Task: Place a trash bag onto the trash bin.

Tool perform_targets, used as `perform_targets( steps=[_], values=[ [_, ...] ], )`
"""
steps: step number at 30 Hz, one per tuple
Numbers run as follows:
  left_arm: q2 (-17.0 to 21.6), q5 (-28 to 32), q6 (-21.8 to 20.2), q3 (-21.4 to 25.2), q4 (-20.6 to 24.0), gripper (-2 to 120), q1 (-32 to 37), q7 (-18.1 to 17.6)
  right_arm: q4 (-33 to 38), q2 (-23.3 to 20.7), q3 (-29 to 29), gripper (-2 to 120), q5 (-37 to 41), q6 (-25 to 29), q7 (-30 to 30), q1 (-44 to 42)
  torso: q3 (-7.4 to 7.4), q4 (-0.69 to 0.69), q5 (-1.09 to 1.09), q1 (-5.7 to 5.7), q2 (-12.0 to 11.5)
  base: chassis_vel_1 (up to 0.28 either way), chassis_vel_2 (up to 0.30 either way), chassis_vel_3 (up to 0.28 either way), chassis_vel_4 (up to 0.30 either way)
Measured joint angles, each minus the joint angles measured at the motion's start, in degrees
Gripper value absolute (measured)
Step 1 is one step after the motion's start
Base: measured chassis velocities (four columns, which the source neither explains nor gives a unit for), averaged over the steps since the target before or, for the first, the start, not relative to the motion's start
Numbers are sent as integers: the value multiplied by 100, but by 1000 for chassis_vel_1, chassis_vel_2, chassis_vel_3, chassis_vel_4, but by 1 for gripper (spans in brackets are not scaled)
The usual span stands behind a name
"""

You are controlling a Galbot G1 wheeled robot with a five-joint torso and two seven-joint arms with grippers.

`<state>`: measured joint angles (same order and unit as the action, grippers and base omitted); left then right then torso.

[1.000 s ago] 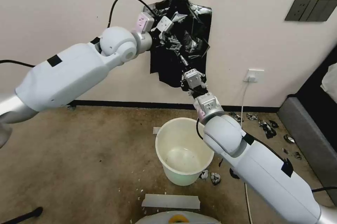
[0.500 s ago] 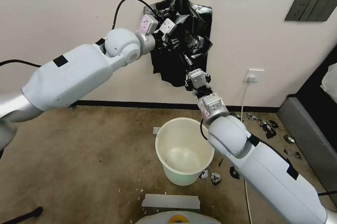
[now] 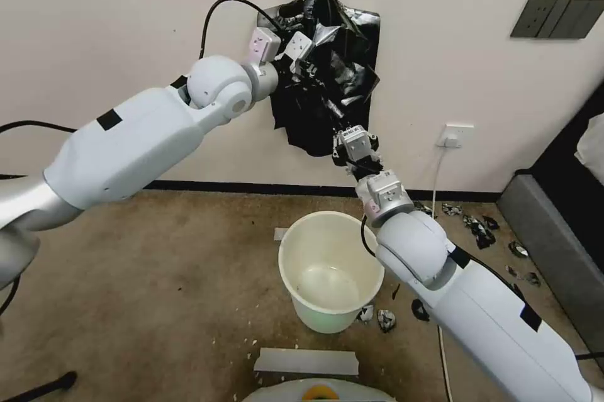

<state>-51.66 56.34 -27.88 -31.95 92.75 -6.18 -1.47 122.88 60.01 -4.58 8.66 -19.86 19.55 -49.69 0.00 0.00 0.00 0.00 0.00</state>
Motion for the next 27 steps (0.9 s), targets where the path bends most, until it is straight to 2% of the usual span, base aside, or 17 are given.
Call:
perform_targets(
  steps=[4, 5, 8, 9, 11, 13, 14, 16, 17, 20, 21, 24, 27],
  values=[
    [32, -30, 0, 41, 0, 0, 65, 0, 218, -117, 200, 36, -90, 111, -148, -137, 0, -1, 0, 0, 0, 0, 0, 0, 0],
    [58, -55, 0, 64, 2, 0, 109, 2, 335, -180, 322, 44, -95, 211, -189, -180, 0, -1, 0, 0, 0, 0, 0, 0, 0],
    [72, -67, 0, 81, 11, 0, 137, 4, 393, -211, 398, 49, -95, 268, -211, -182, 0, 0, 0, 0, 0, 0, 0, 0, 0],
    [90, -78, 0, 114, 27, 0, 172, 4, 473, -262, 490, 56, -91, 317, -261, -117, 0, -1, 1, 0, 0, 0, 0, 0, 0],
    [95, -80, 1, 122, 33, 0, 182, 4, 494, -281, 507, 58, -84, 321, -270, -68, 0, -1, 1, 0, 0, 0, 0, 0, 0],
    [104, -84, 1, 156, 42, 0, 200, 4, 492, -402, 448, 71, -27, 257, -300, 302, 0, -1, 0, 0, 0, 0, 0, 0, 0],
    [104, -84, 1, 156, 42, 0, 200, 4, 492, -402, 448, 71, -27, 257, -300, 302, 0, -1, 0, 0, 0, 0, 0, 0, 0],
    [93, -86, 2, 196, 47, 0, 202, -2, 327, -566, 111, 83, -14, 31, -316, 928, 0, -1, 2, 0, 0, 0, 0, 0, 0],
    [93, -86, 2, 196, 47, 0, 202, -2, 327, -566, 111, 83, -14, 31, -316, 928, 0, -1, 2, 0, 0, 0, 0, 0, 0],
    [99, -89, 4, 264, 67, 0, 230, -11, 48, -733, -591, 98, -224, -799, -408, 1984, 0, 0, -1, 0, 0, 0, 0, 0, 0],
    [99, -89, 4, 264, 67, 0, 230, -11, 48, -733, -591, 98, -224, -799, -408, 1984, 0, 0, -1, 0, 0, 0, 0, 0, 0],
    [114, -90, 5, 321, 86, 0, 253, -16, -196, -730, -790, 100, -681, -1320, -687, 2372, 0, 0, -1, 0, 0, 0, 0, 0, 0],
    [130, -90, 7, 341, 97, 0, 256, -17, -369, -687, -856, 100, -810, -1563, -732, 2449, 0, 0, 1, 0, 0, 0, 0, 0, 0]
  ],
)
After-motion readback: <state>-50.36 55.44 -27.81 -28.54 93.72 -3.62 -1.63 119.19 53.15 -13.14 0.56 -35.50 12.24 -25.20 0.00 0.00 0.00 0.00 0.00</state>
